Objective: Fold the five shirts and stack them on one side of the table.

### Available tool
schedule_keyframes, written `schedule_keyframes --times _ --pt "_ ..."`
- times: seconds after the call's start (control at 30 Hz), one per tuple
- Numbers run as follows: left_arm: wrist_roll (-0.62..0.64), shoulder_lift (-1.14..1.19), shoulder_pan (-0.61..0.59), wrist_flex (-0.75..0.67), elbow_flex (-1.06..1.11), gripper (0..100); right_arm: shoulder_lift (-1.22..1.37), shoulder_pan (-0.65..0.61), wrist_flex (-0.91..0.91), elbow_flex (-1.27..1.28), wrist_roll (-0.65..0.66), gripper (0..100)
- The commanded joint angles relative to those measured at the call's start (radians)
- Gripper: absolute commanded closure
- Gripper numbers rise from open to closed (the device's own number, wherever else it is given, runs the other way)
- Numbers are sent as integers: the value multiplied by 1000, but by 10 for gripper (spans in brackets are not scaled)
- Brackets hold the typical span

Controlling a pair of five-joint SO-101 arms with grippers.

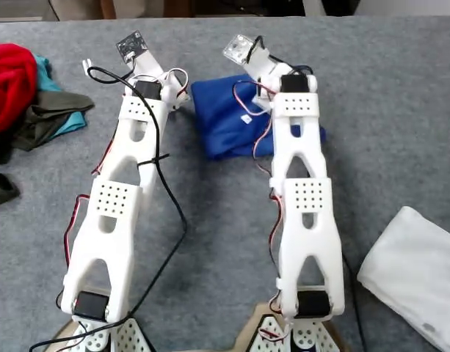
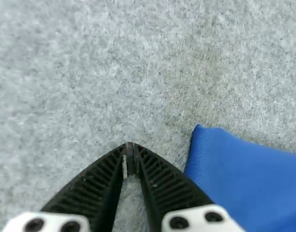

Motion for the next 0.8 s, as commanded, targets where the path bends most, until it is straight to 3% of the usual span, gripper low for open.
schedule_keyframes --times 0.0,0.37,0.77 --pt "5 -13 9 3 -51 979 -4 31 97 -117 12 994" --pt "5 -13 9 5 -51 979 -1 56 318 -245 132 994" --pt "5 -13 9 5 -51 979 99 7 -41 -243 124 994"
